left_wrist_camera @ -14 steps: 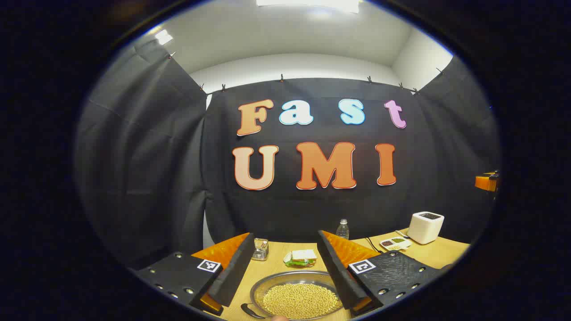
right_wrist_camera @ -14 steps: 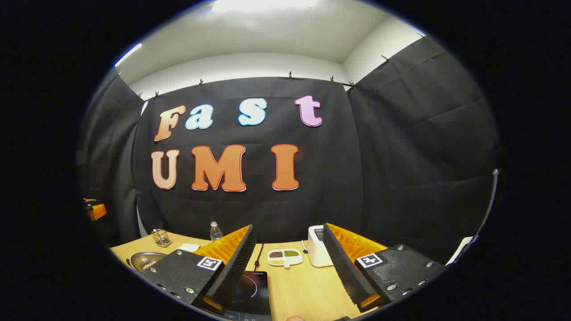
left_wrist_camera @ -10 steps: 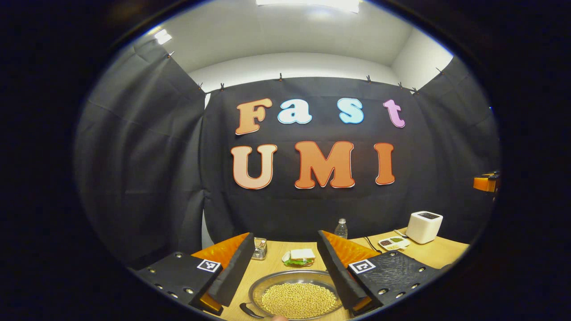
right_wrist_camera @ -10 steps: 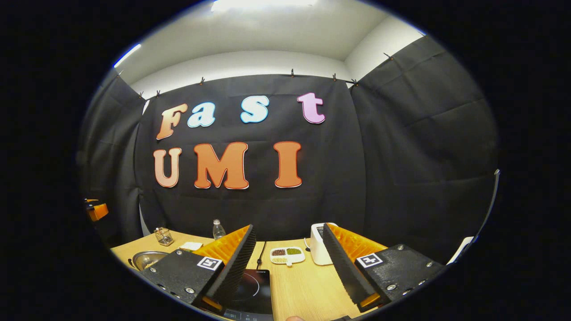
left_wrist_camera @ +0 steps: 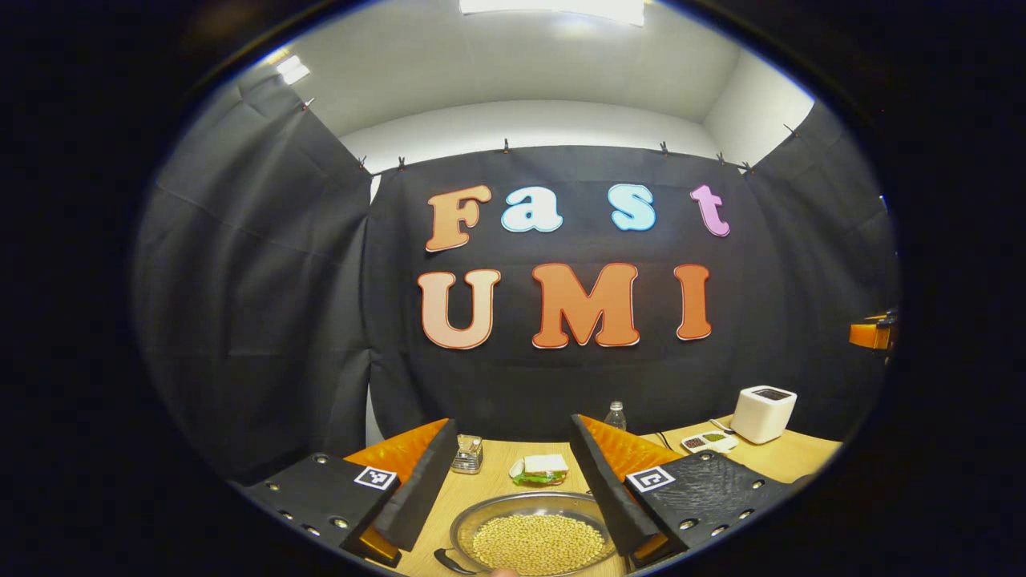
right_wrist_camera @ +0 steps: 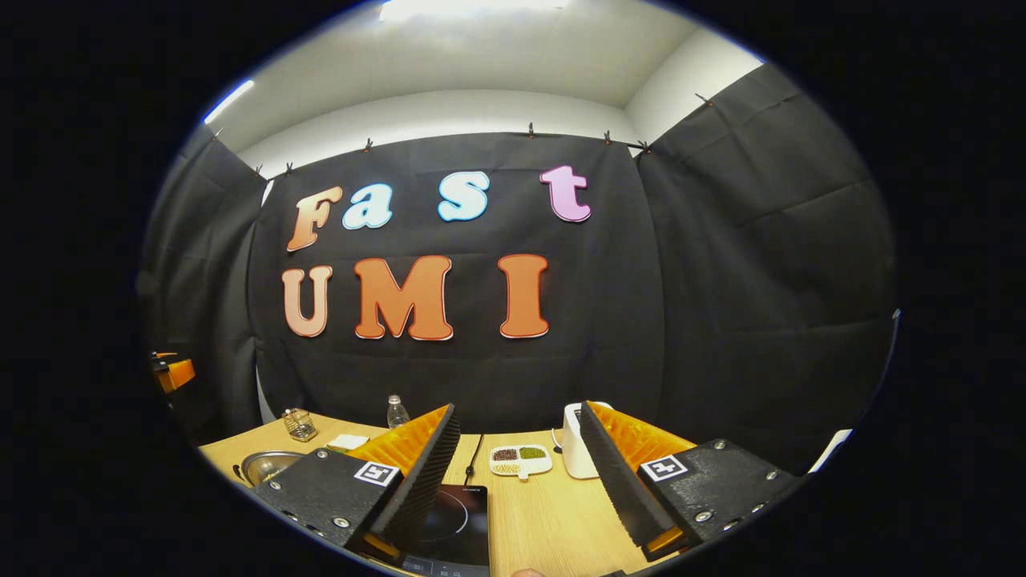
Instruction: First push the handle of the pot to place it horizontally, then grasp the pot with both hands and set it on the induction cooktop.
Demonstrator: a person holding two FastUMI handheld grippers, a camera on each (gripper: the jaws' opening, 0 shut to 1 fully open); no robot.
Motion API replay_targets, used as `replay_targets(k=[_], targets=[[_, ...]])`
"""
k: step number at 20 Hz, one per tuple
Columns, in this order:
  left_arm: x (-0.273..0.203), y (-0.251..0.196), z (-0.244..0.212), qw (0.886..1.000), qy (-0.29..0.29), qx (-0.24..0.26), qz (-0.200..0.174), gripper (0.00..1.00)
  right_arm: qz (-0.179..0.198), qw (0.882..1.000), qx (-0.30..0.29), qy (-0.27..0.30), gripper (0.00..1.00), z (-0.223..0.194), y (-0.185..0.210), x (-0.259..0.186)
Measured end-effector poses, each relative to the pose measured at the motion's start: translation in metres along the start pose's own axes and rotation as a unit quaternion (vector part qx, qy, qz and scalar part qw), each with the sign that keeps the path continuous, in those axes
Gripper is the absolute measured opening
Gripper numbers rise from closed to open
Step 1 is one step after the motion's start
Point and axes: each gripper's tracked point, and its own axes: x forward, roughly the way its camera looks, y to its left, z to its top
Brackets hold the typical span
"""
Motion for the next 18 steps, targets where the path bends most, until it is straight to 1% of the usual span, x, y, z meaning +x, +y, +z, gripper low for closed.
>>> replay_targets(k=[2,4,6,9,12,15,16,17,18], targets=[[0.002,-0.006,-0.004,1.0,0.008,0.002,-0.008,0.88,-0.002,1.0,0.001,0.006,0.94,-0.004,-0.003,0.005],[0.004,-0.018,-0.009,1.0,0.015,0.004,-0.025,0.88,-0.006,1.0,0.016,0.014,0.94,-0.009,-0.005,0.011],[0.005,-0.025,-0.012,0.999,0.02,0.002,-0.033,0.88,0.002,0.999,0.033,0.017,0.94,-0.012,0.0,0.011],[0.004,-0.027,-0.001,0.999,0.006,-0.011,-0.031,0.89,0.012,0.999,0.039,0.023,0.94,-0.013,-0.001,0.007],[0.003,-0.018,-0.002,0.999,-0.002,-0.02,-0.027,0.88,0.001,1.0,0.024,0.009,0.94,0.003,-0.006,0.002],[0.003,-0.003,-0.001,1.0,-0.002,-0.023,-0.013,0.88,0.001,1.0,0.014,0.0,0.94,0.008,0.0,-0.004],[0.001,0.002,-0.001,1.0,-0.003,-0.022,-0.01,0.88,0.004,1.0,0.013,0.0,0.88,0.007,0.003,-0.004],[0.0,0.005,0.001,1.0,-0.006,-0.02,-0.008,0.88,0.008,1.0,0.014,0.001,0.94,0.007,0.006,-0.005],[0.001,0.009,0.002,1.0,-0.009,-0.018,-0.005,0.88,0.011,1.0,0.014,0.002,0.94,0.005,0.01,-0.005]])
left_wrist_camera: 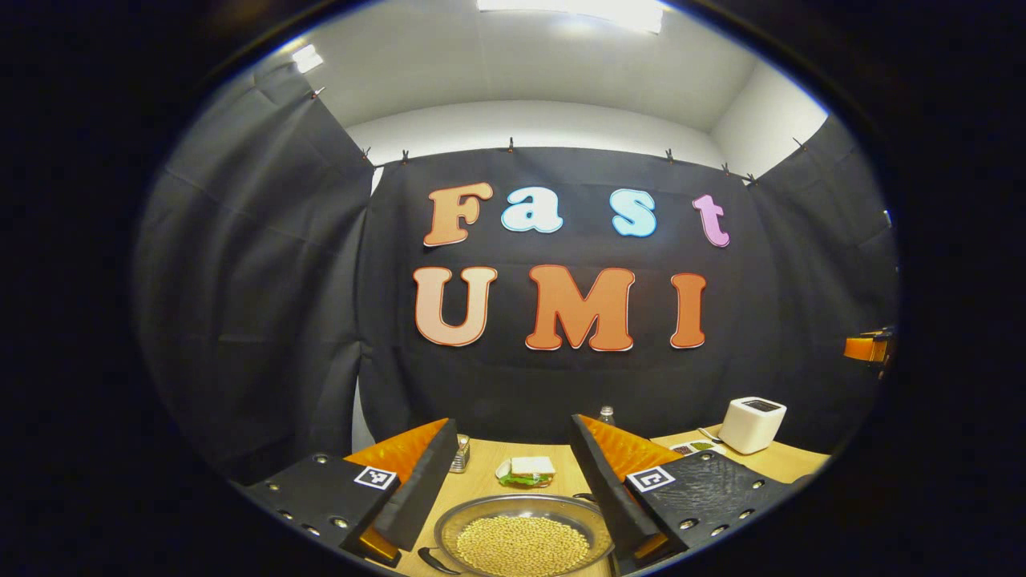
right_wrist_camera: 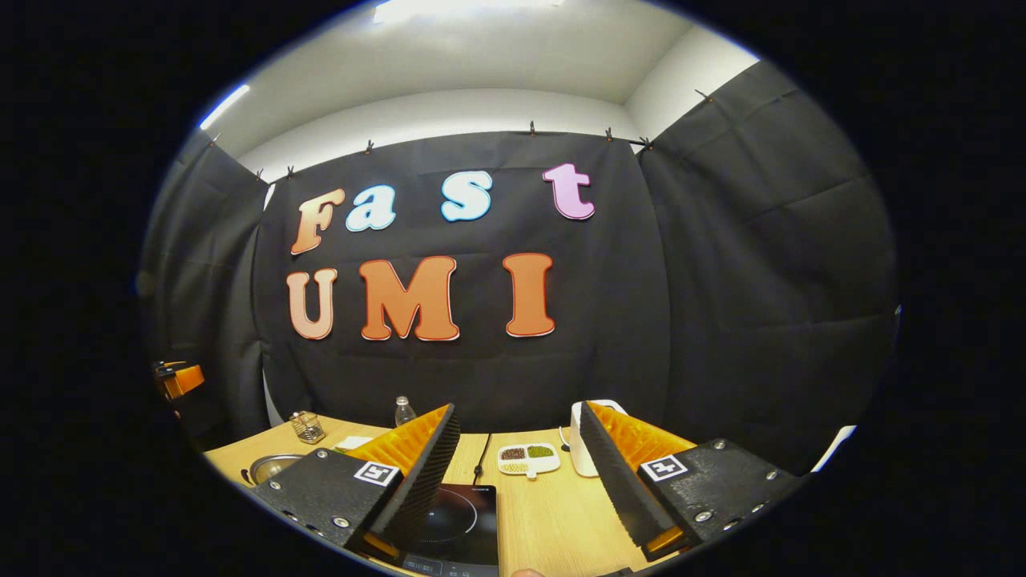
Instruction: First push the handle of the pot to place it horizontally, then grasp the pot with both hands and set it on the induction cooktop.
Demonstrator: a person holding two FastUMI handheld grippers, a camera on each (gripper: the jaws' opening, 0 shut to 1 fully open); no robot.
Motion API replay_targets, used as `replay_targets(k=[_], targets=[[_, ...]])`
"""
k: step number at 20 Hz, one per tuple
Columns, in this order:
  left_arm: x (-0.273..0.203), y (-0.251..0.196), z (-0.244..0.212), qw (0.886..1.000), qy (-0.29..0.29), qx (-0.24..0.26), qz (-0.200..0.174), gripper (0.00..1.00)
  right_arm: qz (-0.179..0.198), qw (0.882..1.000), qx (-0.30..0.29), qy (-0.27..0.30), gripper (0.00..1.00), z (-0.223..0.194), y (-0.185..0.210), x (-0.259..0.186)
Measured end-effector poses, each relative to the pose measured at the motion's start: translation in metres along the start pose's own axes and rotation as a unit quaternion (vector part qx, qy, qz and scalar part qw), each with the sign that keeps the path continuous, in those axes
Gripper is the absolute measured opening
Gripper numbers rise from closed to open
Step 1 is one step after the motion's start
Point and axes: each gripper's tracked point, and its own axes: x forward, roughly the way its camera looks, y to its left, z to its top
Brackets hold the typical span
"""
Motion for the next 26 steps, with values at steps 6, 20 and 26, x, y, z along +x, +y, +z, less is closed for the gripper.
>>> replay_targets(k=[6,20,26], targets=[[-0.003,0.01,-0.006,1.0,0.005,0.0,0.009,0.72,0.005,1.0,-0.012,0.004,0.94,-0.01,0.011,0.007],[-0.014,-0.005,-0.045,0.998,0.052,-0.011,-0.044,0.02,0.012,1.0,0.0,0.022,0.94,-0.034,0.017,0.012],[-0.026,-0.001,-0.074,0.996,0.081,0.002,-0.041,0.02,0.002,1.0,-0.002,0.025,0.94,-0.041,0.01,0.015]])
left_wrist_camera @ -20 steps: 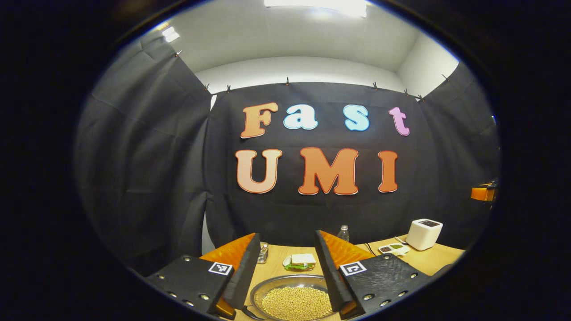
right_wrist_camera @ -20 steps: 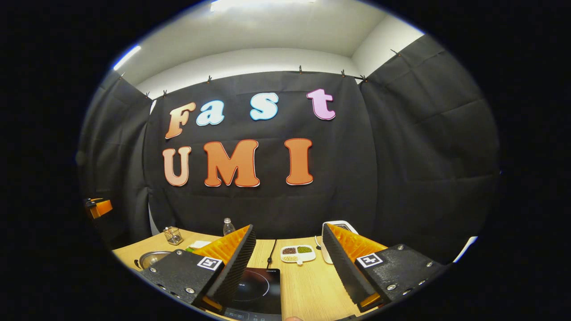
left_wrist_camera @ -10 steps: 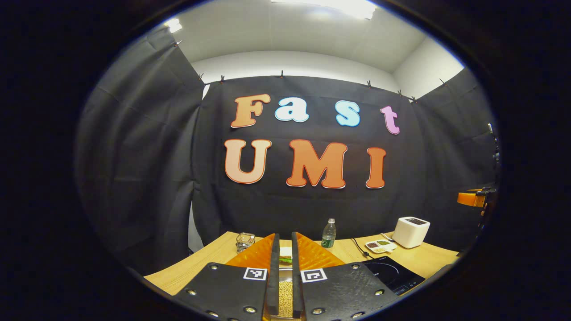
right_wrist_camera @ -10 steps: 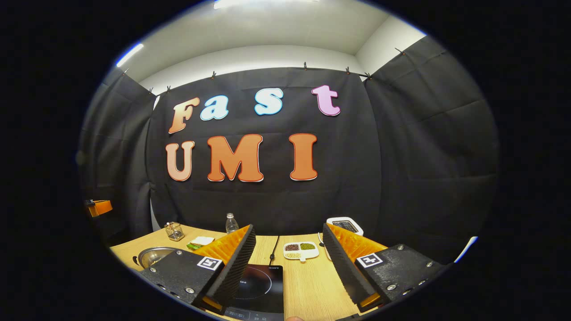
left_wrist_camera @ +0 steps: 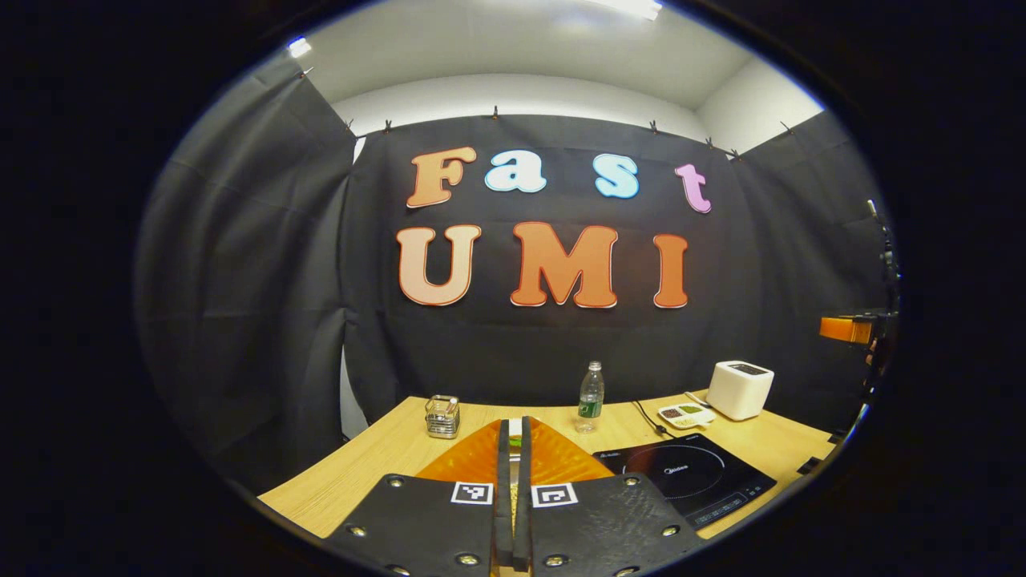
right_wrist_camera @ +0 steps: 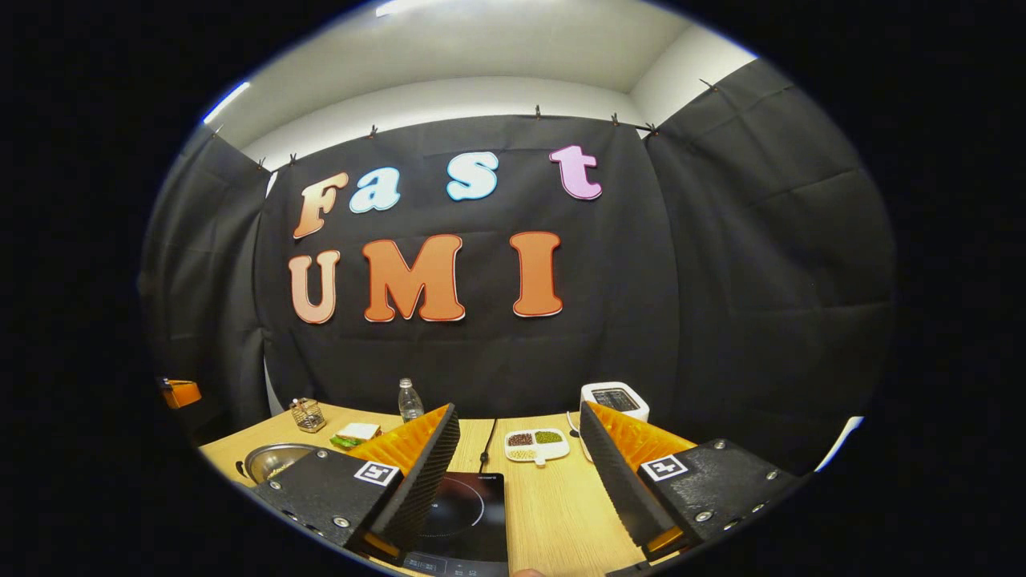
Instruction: First push the handle of the pot to place it horizontally, then grasp the pot with both hands and set it on the induction cooktop.
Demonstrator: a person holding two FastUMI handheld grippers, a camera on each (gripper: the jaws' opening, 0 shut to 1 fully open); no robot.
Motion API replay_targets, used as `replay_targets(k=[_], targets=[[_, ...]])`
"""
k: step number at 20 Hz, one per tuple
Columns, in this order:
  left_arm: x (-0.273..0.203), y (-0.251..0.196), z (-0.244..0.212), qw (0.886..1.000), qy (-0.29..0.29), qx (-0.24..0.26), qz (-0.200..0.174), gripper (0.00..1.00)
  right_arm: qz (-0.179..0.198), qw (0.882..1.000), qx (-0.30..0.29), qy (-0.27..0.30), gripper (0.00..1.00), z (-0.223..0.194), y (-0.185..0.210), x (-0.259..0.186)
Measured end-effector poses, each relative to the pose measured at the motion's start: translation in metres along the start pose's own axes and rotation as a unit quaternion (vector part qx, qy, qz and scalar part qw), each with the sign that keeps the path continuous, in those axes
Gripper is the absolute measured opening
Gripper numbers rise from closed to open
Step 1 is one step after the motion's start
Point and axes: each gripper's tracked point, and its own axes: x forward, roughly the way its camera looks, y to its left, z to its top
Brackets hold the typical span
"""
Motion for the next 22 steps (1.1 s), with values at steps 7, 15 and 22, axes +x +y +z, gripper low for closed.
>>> replay_targets(k=[7,15,22], targets=[[-0.018,0.007,-0.058,0.998,0.063,-0.002,0.006,0.03,0.003,1.0,-0.002,0.002,0.94,-0.004,0.005,0.006],[-0.041,0.019,-0.125,0.989,0.144,-0.01,0.014,0.03,0.013,1.0,-0.012,0.011,0.94,-0.011,0.018,0.006],[-0.066,0.029,-0.179,0.976,0.214,-0.024,0.021,0.03,0.013,1.0,-0.011,0.012,0.94,-0.009,0.022,0.007]])
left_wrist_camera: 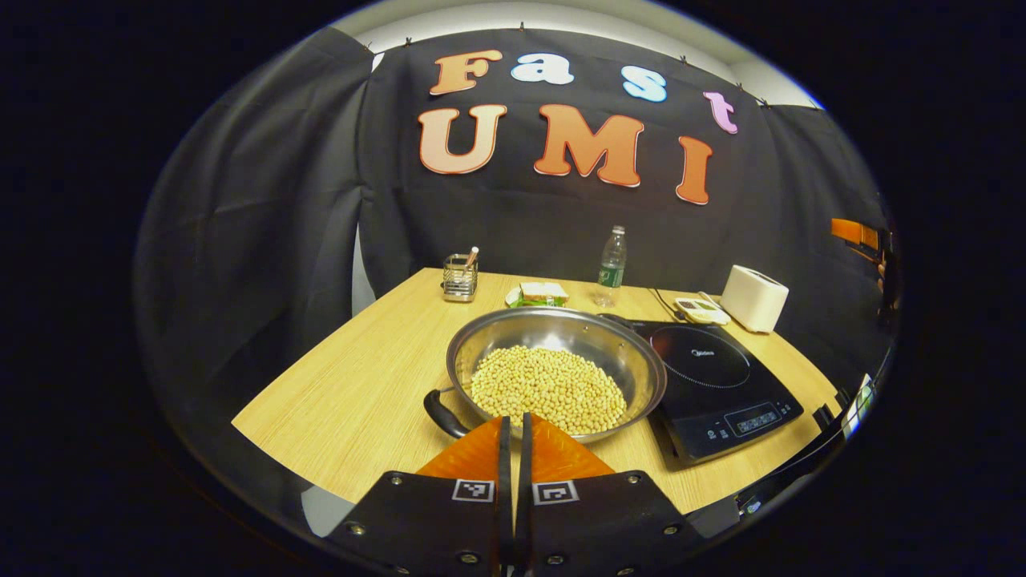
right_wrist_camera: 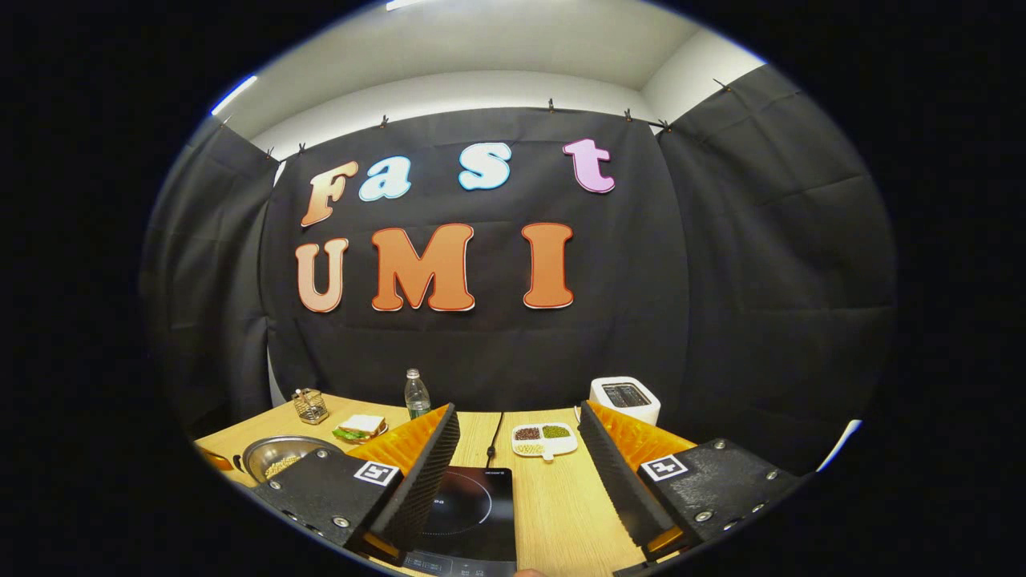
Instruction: First push the handle of the pot to place it horizontally, then grasp the pot with both hands and set it on the induction cooktop.
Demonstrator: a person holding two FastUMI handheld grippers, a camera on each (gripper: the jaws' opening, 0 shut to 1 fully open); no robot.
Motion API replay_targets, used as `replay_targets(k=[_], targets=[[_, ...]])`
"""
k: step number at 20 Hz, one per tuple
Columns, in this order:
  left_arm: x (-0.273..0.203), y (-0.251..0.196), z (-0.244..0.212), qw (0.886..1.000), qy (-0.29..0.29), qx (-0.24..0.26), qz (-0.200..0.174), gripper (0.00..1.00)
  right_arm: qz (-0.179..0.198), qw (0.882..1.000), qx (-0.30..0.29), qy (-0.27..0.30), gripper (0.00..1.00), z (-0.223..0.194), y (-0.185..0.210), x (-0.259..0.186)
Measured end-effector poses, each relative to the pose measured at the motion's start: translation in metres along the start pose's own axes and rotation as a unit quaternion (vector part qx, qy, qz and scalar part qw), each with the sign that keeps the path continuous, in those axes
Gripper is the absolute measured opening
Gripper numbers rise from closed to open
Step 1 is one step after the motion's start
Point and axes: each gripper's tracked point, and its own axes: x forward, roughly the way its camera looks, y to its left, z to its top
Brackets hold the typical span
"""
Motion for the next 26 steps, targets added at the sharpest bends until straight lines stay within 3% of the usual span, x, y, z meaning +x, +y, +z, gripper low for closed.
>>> replay_targets(k=[11,26], targets=[[0.037,0.026,-0.053,0.996,0.083,0.002,0.018,0.03,0.017,1.0,-0.015,0.015,0.94,-0.013,0.021,0.011],[0.062,0.058,-0.042,0.995,0.086,-0.009,0.039,0.02,0.017,1.0,-0.015,0.02,0.94,-0.017,0.03,0.02]])
